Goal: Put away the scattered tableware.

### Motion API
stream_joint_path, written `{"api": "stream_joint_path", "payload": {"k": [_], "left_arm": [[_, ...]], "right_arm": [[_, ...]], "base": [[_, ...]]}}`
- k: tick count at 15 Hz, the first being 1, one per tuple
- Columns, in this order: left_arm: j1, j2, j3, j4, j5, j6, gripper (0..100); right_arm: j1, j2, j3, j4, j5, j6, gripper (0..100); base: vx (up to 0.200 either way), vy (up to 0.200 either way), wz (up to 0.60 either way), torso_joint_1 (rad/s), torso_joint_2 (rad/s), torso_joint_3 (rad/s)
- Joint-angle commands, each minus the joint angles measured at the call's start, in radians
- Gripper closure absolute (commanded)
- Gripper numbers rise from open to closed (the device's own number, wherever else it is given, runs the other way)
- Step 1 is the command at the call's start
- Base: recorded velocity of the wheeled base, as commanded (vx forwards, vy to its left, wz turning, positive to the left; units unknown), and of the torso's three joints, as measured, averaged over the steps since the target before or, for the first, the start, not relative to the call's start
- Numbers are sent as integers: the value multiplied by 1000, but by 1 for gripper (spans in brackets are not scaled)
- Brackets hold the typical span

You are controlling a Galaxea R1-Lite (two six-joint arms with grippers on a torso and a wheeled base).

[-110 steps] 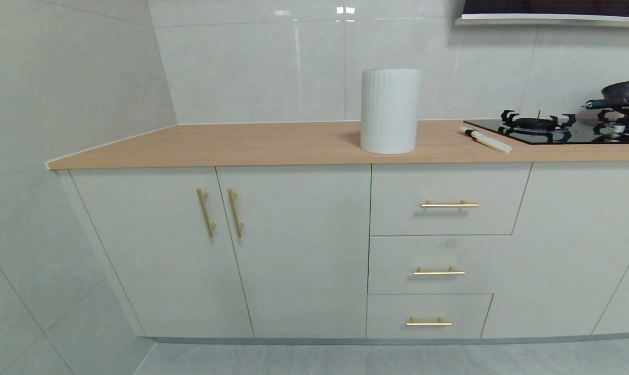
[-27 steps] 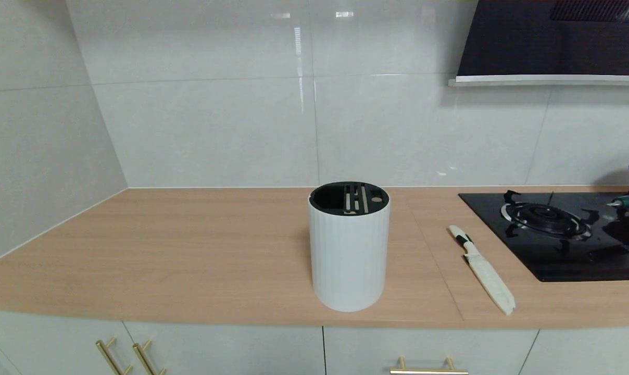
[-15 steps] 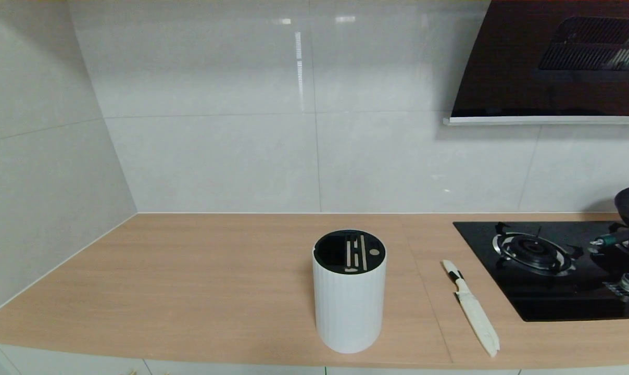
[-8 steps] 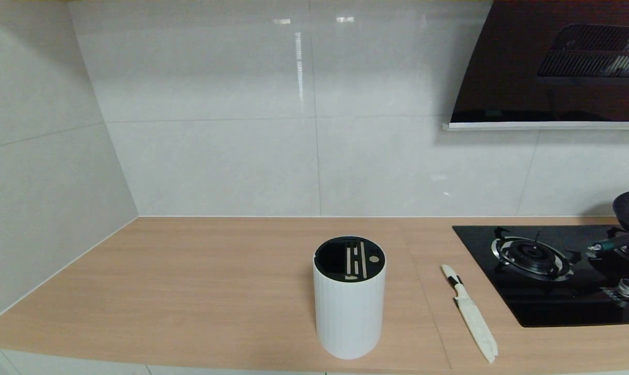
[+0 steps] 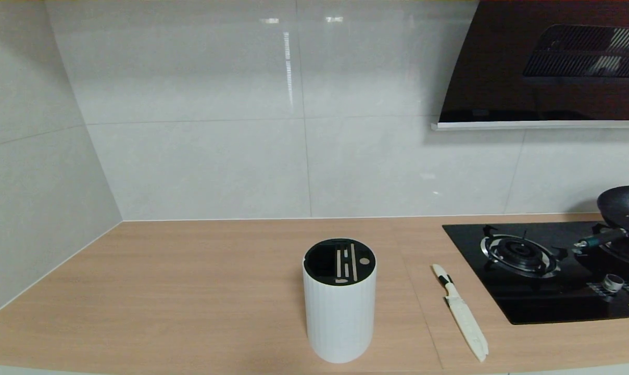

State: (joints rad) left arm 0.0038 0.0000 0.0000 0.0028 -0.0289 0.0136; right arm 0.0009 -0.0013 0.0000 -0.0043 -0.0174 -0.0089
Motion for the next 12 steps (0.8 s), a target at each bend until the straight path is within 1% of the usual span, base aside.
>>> {"api": "stream_joint_path", "payload": {"k": [1,9,10,11,12], "left_arm": [[1,0,0,0,0,0,0],[1,0,0,0,0,0,0],[1,0,0,-1,0,0,0],[1,0,0,0,0,0,0],[1,0,0,0,0,0,0]], "right_arm": [[1,1,0,0,1,0,0],[1,1,-2,-6,4,-20,0],[1,3,-20,-10,10,-17,0],[7,44,-138,1,76,15,0],[11,116,-179,7,106,29,0]], "base": [[0,0,0,0,0,0],[0,0,0,0,0,0],[0,0,0,0,0,0],[0,0,0,0,0,0],[0,0,0,0,0,0]]}}
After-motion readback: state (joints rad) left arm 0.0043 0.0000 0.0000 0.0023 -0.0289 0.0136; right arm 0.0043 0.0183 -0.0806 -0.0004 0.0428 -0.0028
